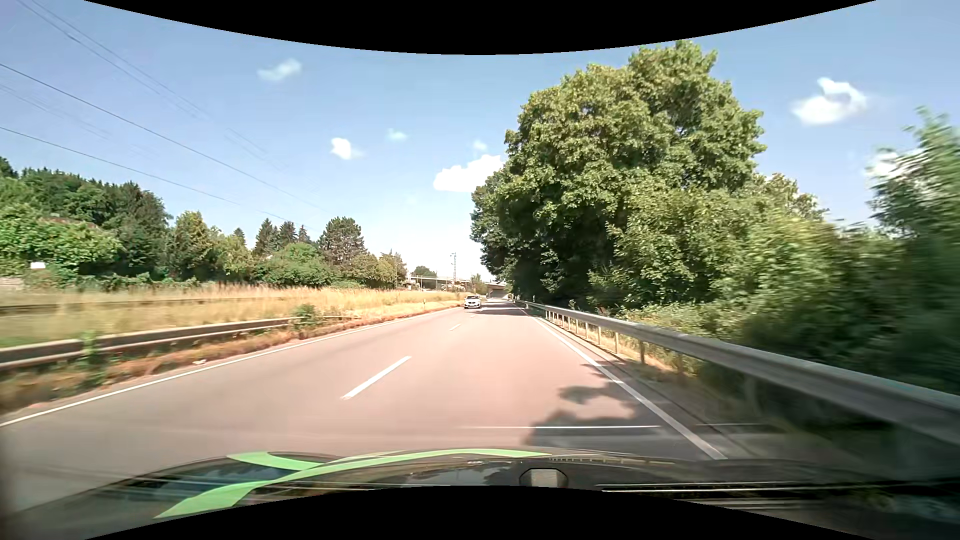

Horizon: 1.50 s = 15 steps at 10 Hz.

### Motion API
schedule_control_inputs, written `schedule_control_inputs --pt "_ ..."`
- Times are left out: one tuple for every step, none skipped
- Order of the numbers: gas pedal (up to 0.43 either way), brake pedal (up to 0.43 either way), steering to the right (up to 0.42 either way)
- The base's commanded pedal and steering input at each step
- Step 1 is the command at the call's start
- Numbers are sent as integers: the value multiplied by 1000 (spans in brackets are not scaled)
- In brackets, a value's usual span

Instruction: Follow the waypoints while adhering to traffic rules and regulations

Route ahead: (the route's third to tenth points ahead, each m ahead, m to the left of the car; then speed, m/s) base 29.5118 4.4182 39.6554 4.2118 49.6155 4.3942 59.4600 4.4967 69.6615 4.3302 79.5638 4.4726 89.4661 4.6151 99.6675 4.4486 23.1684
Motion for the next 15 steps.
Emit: schedule_control_inputs --pt "110 0 -3" --pt "110 0 -3" --pt "118 0 -2" --pt "118 0 -1" --pt "110 0 -1" --pt "87 0 -1" --pt "59 0 -1" --pt "0 0 -1" --pt "0 0 -1" --pt "0 0 -1" --pt "0 0 -1" --pt "0 0 -1" --pt "8 0 0" --pt "39 0 -1" --pt "47 0 0"
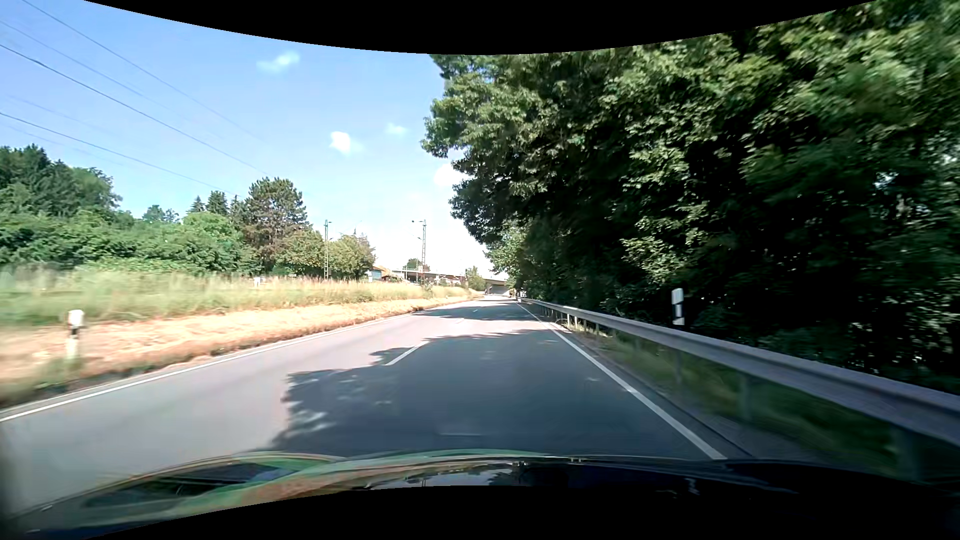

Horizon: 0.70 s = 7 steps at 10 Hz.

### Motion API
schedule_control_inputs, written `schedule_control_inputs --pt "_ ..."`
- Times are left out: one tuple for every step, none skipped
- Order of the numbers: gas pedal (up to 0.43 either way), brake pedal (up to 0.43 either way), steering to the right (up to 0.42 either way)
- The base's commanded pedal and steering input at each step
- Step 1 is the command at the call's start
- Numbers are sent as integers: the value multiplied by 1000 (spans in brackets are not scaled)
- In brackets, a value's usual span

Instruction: Follow the waypoints while adhering to traffic rules and regulations

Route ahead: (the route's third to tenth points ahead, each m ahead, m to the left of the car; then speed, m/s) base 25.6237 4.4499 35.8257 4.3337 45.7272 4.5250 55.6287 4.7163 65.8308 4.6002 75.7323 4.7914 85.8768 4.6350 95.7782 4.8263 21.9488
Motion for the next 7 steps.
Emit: schedule_control_inputs --pt "79 0 0" --pt "118 0 -1" --pt "138 0 -1" --pt "150 0 0" --pt "150 0 -1" --pt "150 0 0" --pt "169 0 0"
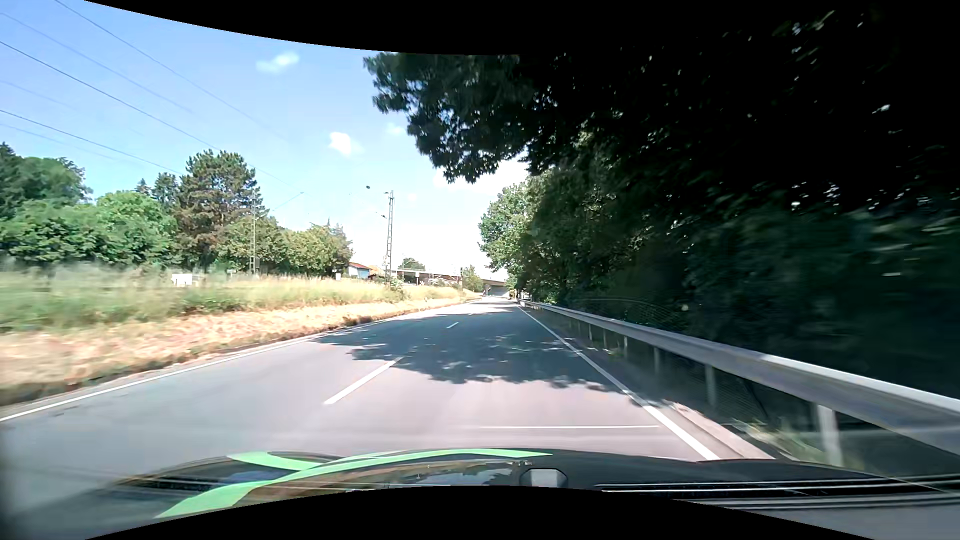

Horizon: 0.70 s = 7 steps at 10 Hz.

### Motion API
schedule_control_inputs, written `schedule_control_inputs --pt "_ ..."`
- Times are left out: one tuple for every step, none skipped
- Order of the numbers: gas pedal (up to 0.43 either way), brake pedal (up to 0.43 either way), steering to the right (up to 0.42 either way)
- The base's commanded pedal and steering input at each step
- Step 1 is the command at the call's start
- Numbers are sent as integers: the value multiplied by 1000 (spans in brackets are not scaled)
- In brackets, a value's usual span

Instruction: Follow the waypoints while adhering to traffic rules and regulations

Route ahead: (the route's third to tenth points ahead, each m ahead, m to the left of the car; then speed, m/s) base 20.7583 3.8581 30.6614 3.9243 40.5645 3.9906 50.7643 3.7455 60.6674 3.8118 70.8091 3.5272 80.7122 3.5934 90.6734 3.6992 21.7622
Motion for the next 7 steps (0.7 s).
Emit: schedule_control_inputs --pt "177 0 0" --pt "177 0 0" --pt "189 0 0" --pt "189 0 0" --pt "189 0 0" --pt "189 0 0" --pt "189 0 0"
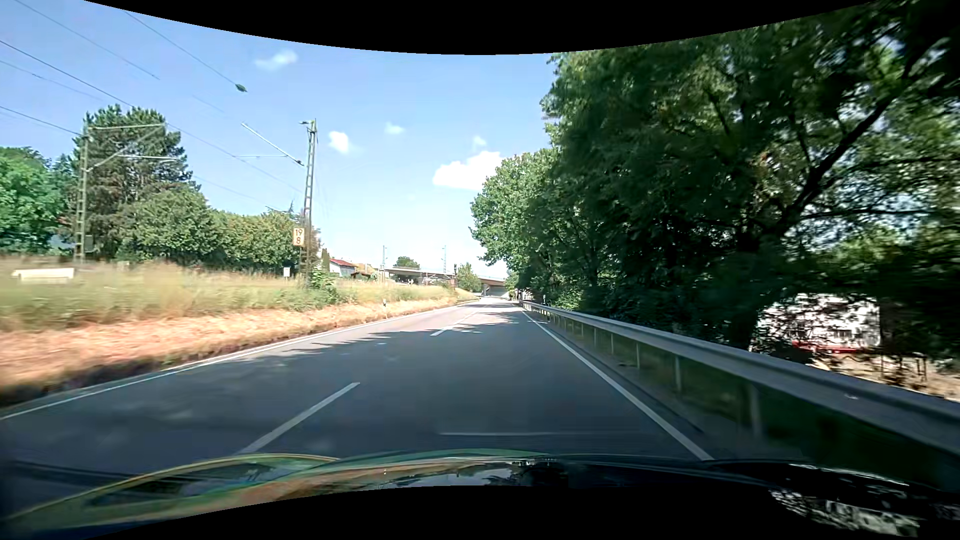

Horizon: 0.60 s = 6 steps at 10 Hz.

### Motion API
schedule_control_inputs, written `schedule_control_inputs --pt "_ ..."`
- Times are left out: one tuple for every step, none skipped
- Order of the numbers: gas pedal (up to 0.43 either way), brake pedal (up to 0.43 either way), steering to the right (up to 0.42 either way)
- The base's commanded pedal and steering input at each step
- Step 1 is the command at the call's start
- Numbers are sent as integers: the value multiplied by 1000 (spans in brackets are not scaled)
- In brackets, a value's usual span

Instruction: Follow the waypoints while adhering to traffic rules and regulations

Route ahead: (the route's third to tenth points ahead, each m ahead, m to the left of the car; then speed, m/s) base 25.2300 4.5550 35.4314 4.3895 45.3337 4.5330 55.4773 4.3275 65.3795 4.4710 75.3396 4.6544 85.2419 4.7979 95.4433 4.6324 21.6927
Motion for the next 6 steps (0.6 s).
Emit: schedule_control_inputs --pt "169 0 -1" --pt "157 0 -1" --pt "150 0 -1" --pt "138 0 -1" --pt "118 0 -1" --pt "98 0 -1"
